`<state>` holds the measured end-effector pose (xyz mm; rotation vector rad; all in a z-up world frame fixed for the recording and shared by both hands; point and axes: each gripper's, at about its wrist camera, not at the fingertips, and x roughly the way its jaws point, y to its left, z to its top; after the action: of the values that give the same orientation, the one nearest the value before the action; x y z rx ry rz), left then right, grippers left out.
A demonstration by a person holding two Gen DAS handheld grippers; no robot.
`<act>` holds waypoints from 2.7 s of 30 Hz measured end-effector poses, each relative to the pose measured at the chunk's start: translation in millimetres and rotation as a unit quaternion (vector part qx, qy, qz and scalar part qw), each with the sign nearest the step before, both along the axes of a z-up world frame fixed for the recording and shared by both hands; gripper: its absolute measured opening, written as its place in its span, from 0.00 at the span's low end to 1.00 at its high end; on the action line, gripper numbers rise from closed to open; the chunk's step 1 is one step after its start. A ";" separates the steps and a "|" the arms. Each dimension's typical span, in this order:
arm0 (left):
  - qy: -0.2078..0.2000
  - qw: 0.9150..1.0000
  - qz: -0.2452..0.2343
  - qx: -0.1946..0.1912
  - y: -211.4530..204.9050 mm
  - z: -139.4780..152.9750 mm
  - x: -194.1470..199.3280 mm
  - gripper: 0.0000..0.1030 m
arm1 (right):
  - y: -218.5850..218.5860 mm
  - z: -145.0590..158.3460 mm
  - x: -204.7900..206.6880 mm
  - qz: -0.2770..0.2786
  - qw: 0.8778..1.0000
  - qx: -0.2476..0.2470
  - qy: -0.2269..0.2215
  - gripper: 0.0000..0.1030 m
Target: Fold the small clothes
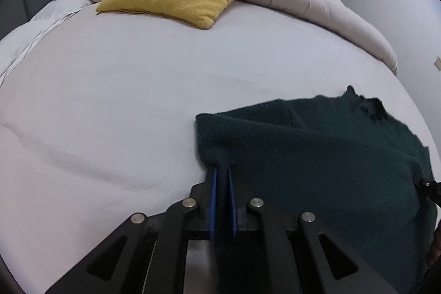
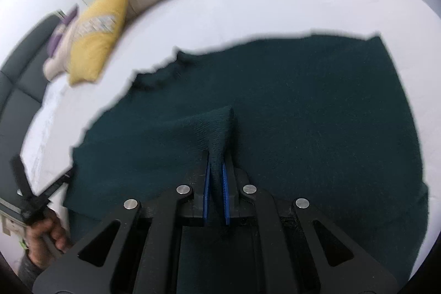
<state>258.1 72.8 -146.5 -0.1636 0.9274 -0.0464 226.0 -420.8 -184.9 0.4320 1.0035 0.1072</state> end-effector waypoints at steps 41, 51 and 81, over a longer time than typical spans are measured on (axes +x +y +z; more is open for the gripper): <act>0.080 0.986 -0.056 -0.138 27.2 8.5 -282.5 0.66 | -151.1 39.1 -335.7 -0.019 0.999 0.005 0.026 0.60; 0.110 0.976 -0.077 -0.170 15.2 2.9 -324.2 0.71 | -174.6 3.6 -389.7 -0.004 0.995 0.031 0.091 0.57; 0.123 0.957 -0.089 -0.247 39.7 21.6 -343.3 0.05 | -155.5 22.4 -401.9 0.030 0.995 0.082 0.052 0.05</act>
<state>-85.2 112.5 -124.9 -0.5591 1.1656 -0.4347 -175.9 -576.3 -162.5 0.5618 1.1148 0.2241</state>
